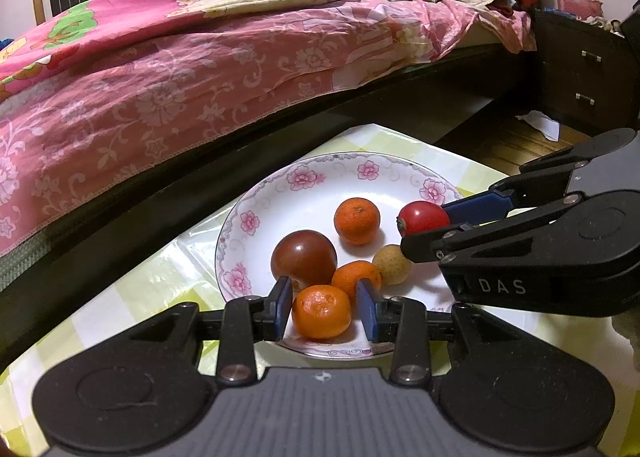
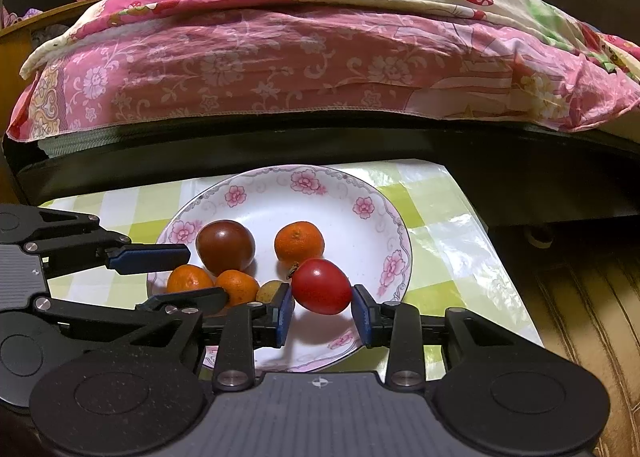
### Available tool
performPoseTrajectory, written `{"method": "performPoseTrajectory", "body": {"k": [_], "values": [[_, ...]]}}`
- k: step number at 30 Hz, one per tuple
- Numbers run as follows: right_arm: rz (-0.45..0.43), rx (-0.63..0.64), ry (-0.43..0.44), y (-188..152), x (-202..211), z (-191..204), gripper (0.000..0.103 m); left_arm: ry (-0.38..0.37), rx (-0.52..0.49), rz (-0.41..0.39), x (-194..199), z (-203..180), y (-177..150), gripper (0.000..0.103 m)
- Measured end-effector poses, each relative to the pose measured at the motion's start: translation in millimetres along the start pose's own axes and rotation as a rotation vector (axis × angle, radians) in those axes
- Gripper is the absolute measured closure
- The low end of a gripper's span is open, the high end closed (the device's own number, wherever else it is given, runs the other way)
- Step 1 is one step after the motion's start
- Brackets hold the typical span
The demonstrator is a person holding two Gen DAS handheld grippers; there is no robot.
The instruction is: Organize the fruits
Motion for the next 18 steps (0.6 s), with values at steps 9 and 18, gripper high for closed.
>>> {"method": "performPoseTrajectory", "body": {"k": [9, 18], "values": [[-0.003, -0.005, 0.003, -2.0, -0.2, -1.3, 0.072, 0.002, 0.008, 0.004, 1.4, -0.4, 0.6, 0.058], [-0.021, -0.012, -0.002, -0.1, 4.9, -2.2, 0.071, 0.008, 0.008, -0.004, 7.7, -0.2, 3.7, 0.058]]}}
Point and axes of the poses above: each gripper's, at about its wrist camera, not at the fingertips, and x roughly against the way its jaws point, z to its left, y to its top, the point moved 9 cm from there along -x, roughly the way its jaws point, and after that the axes turned 15 degrees about x, right-handed, at the moved point
